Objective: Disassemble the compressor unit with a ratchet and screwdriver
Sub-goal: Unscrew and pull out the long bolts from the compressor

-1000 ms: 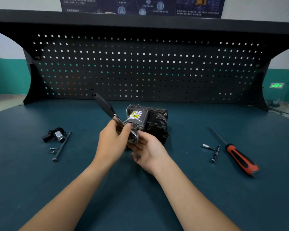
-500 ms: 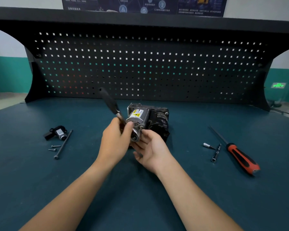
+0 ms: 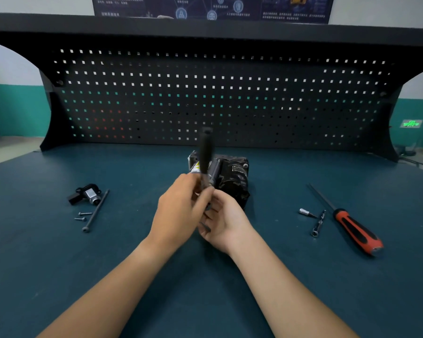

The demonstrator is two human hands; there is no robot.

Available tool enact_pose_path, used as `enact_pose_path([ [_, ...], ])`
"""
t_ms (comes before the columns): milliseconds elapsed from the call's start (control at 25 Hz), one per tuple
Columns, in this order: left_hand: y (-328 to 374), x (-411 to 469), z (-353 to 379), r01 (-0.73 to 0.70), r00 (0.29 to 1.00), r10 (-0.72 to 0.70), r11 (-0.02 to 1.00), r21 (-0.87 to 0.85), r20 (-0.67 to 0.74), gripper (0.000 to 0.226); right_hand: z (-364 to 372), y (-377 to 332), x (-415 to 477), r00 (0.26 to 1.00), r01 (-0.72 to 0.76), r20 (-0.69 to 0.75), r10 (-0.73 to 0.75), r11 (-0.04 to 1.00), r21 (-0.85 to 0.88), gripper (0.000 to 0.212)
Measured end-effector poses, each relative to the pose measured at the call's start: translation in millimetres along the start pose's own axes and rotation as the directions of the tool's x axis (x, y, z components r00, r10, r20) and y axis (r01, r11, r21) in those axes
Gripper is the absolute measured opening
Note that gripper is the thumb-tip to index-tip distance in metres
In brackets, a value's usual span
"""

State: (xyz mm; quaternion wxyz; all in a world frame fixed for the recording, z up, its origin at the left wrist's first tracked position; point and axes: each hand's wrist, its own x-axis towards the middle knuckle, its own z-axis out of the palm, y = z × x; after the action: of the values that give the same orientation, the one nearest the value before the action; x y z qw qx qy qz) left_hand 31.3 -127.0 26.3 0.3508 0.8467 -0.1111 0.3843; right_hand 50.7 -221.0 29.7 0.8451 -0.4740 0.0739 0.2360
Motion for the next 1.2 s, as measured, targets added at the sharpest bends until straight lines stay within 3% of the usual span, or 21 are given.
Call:
enact_pose_path([
  [120, -4.1, 6.0, 1.1, 0.313, 0.945, -0.326, 0.925, -0.217, -0.030, 0.013, 1.8, 1.2, 0.5, 1.000, 0.000, 0.025, 0.000, 0.999, 0.036, 0.020],
  [200, -2.3, 5.5, 1.4, 0.331, 0.938, -0.345, 0.915, -0.229, -0.021, 0.014, 2.1, 0.8, -0.6, 1.000, 0.007, 0.003, -0.007, 1.000, 0.027, 0.019],
  [280, 2.7, 0.8, 1.5, 0.124, 0.991, -0.129, 0.986, -0.112, -0.036, 0.012, 1.3, 0.1, -2.1, 1.000, 0.000, -0.005, 0.000, 0.999, 0.035, 0.016],
  [360, 6.3, -1.8, 1.8, -0.165, 0.986, 0.165, 0.985, 0.048, 0.002, 0.014, 0.1, 0.6, -2.5, 1.000, -0.004, -0.007, 0.004, 0.998, 0.063, 0.016],
  [440, 4.5, -1.5, 2.6, -0.268, 0.963, 0.267, 0.957, 0.111, 0.020, 0.021, 0.8, 1.6, -2.3, 1.000, -0.004, -0.001, 0.004, 0.997, 0.073, 0.018],
  [560, 0.2, -0.7, 2.9, -0.003, 0.998, -0.001, 0.998, -0.064, -0.060, 0.014, 3.0, 1.7, -1.3, 0.999, 0.007, 0.038, -0.009, 0.999, 0.040, 0.018],
  [680, -7.2, 5.1, 4.6, 0.283, 0.942, -0.321, 0.916, -0.284, -0.098, 0.004, 4.0, 3.1, 0.2, 0.999, 0.030, 0.040, -0.031, 0.999, 0.034, 0.020],
  [760, -5.3, 7.3, 4.5, 0.353, 0.906, -0.413, 0.856, -0.378, -0.088, 0.009, 5.1, 4.5, 0.1, 0.999, 0.049, 0.018, -0.049, 0.999, 0.021, 0.017],
  [840, -2.3, 3.2, 4.9, 0.222, 0.962, -0.258, 0.931, -0.290, -0.093, 0.004, 4.6, 4.9, 0.4, 0.999, 0.049, -0.001, -0.049, 0.999, 0.023, 0.014],
  [920, 2.1, -1.9, 5.7, -0.074, 0.995, 0.072, 0.997, -0.032, -0.072, 0.015, 2.5, 3.8, 0.3, 0.999, 0.046, -0.004, -0.046, 0.998, 0.042, 0.011],
  [1000, 0.0, -2.3, 10.0, -0.339, 0.938, 0.346, 0.923, 0.184, -0.006, 0.025, 0.6, 3.4, 0.9, 0.998, 0.055, 0.029, -0.057, 0.995, 0.078, 0.013],
  [1040, -1.1, -2.3, 12.0, -0.377, 0.922, 0.388, 0.898, 0.226, -0.005, 0.024, 0.5, 3.4, 0.6, 0.997, 0.064, 0.046, -0.068, 0.995, 0.083, 0.014],
  [1120, 0.1, -2.6, 11.1, -0.255, 0.963, 0.264, 0.957, 0.140, -0.047, 0.016, 2.4, 4.0, 0.0, 0.996, 0.055, 0.060, -0.059, 0.996, 0.065, 0.015],
  [1200, 1.2, -1.6, 7.6, 0.006, 0.995, -0.019, 0.991, -0.132, -0.097, 0.008, 4.6, 4.3, -0.4, 0.998, 0.030, 0.062, -0.033, 0.998, 0.054, 0.017],
])
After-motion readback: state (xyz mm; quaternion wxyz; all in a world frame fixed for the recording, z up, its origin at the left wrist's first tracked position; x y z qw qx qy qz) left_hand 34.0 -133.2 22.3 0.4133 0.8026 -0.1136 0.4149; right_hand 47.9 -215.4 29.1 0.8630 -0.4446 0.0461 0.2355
